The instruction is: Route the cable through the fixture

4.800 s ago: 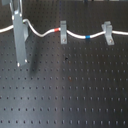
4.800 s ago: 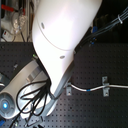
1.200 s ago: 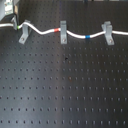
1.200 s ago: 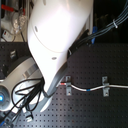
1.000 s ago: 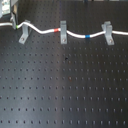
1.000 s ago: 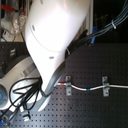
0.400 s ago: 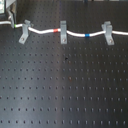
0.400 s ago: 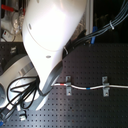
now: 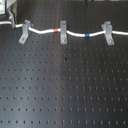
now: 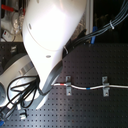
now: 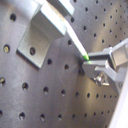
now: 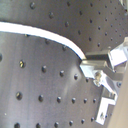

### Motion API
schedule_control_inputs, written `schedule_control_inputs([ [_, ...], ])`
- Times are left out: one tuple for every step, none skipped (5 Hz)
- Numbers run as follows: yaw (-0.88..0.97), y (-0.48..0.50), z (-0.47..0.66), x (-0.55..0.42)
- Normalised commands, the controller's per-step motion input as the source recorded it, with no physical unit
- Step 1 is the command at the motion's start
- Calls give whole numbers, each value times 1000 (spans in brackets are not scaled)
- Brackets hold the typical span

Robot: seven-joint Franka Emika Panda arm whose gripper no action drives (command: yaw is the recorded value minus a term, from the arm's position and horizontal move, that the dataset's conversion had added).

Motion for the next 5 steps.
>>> schedule_control_inputs([
  [0, -341, -103, -27],
  [0, -189, 0, 14],
  [0, -278, -26, 15],
  [0, -365, -252, 26],
  [0, -333, -165, -41],
])
